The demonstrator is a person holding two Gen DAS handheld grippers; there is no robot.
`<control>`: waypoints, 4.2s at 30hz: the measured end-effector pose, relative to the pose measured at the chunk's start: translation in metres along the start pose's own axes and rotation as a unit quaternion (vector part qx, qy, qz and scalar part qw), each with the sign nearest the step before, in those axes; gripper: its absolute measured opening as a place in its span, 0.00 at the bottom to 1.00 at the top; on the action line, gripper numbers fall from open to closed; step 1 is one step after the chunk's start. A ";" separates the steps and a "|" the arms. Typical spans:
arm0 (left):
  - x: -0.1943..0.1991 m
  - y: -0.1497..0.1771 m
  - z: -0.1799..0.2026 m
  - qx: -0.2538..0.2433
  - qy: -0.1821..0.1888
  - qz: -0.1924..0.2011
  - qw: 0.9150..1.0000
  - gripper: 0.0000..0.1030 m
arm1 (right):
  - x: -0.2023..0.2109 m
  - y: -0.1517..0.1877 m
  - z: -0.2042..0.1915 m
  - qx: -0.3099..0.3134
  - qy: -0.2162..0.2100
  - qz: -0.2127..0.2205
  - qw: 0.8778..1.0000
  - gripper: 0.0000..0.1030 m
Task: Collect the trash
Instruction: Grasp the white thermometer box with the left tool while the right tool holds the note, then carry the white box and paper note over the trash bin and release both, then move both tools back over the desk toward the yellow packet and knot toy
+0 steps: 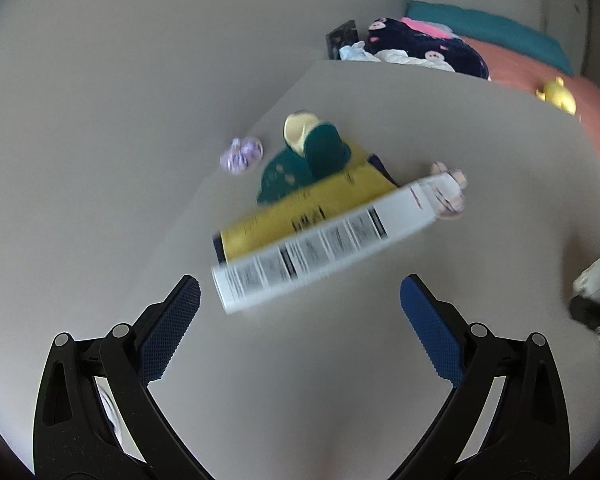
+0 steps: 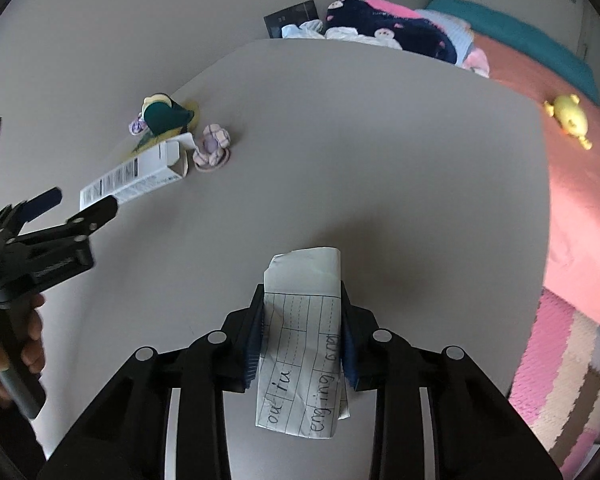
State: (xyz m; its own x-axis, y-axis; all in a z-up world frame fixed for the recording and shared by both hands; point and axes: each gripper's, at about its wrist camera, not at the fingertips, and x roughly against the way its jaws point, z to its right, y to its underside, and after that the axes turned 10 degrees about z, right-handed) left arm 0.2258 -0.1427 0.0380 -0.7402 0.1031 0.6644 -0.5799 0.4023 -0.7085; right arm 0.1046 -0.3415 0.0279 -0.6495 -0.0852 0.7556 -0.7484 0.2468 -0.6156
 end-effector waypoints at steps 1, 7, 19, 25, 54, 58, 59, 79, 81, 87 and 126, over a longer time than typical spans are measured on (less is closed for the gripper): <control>-0.004 -0.003 0.001 -0.012 0.000 0.001 1.000 0.94 | -0.001 -0.002 -0.001 -0.001 -0.004 -0.002 1.000 0.33; -0.018 -0.005 0.014 -0.059 0.017 -0.009 0.998 0.63 | -0.001 -0.003 -0.005 0.002 -0.015 -0.003 1.000 0.33; -0.006 -0.007 0.024 -0.128 0.087 -0.041 0.987 0.39 | 0.009 -0.004 -0.002 -0.005 -0.028 0.003 1.000 0.33; -0.023 -0.015 0.042 -0.213 0.092 -0.064 0.971 0.59 | 0.009 -0.005 0.000 -0.007 -0.029 0.002 1.000 0.33; 0.083 0.028 0.053 0.061 0.101 0.011 0.993 0.29 | 0.074 0.012 0.032 -0.052 -0.051 0.049 0.996 0.33; 0.104 0.046 0.073 0.088 0.117 0.017 0.989 0.28 | 0.095 0.022 0.049 -0.062 -0.048 0.061 0.995 0.33; 0.111 0.049 0.085 0.085 0.127 0.021 0.988 0.28 | 0.102 0.025 0.056 -0.064 -0.045 0.066 0.995 0.33; 0.162 0.047 0.292 0.003 0.237 0.030 0.971 0.28 | 0.176 0.091 0.221 -0.161 0.035 0.104 0.981 0.33; 0.162 0.050 0.308 -0.005 0.242 0.026 0.970 0.28 | 0.177 0.098 0.236 -0.168 0.046 0.104 0.979 0.33; 0.155 0.059 0.354 -0.019 0.261 0.006 0.965 0.28 | 0.173 0.112 0.271 -0.185 0.072 0.094 0.976 0.33; 0.149 0.071 0.370 -0.008 0.228 0.003 0.974 0.94 | 0.161 0.114 0.299 -0.196 0.159 0.077 0.964 0.91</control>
State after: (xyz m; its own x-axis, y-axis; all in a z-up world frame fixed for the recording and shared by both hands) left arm -0.0513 -0.4358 -0.0014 -0.5136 0.4970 0.6994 -0.5674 0.4148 -0.7114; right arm -0.1251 -0.6159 0.0126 -0.6277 0.2673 0.7311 -0.4977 0.5844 -0.6410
